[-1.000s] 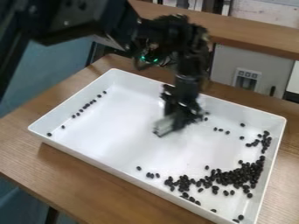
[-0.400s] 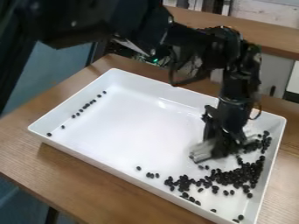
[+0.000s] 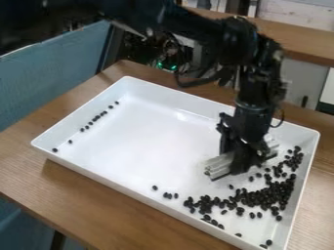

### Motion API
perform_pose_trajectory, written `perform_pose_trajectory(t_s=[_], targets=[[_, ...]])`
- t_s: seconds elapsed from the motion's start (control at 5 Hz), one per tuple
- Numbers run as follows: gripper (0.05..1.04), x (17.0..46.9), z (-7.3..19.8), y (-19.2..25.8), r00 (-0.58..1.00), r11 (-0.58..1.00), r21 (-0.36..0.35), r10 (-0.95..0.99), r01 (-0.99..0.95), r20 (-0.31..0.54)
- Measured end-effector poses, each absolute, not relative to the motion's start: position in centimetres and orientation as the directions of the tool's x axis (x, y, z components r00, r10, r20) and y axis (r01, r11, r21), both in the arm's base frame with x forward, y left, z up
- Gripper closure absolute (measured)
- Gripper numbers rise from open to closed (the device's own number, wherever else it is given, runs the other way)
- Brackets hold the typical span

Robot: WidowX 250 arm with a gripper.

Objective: Sweep into pile

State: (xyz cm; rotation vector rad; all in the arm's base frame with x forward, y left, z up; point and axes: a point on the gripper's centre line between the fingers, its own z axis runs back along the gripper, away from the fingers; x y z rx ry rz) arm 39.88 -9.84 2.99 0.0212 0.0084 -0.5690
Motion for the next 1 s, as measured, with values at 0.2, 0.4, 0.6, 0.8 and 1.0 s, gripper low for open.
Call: perform_pose_trajectory(t_s=[0.2, 0.4, 0.6, 0.8, 1.0], targets=[[0.316, 39.9, 3.1, -8.8, 0.876, 0.876, 0.015, -0.482, 0.482, -0.026], [0.085, 39.5, 3.1, -8.5, 0.884, 0.885, 0.002, -0.465, 0.466, -0.051], [0.078, 39.2, 3.4, -7.0, 0.903, 0.907, -0.008, -0.421, 0.422, -0.082], [0.082, 38.2, 6.7, -2.3, 0.979, 0.978, 0.055, -0.201, 0.203, -0.046], [0.083, 36.0, 6.6, 2.6, 0.996, 0.990, 0.129, 0.057, -0.049, -0.062]])
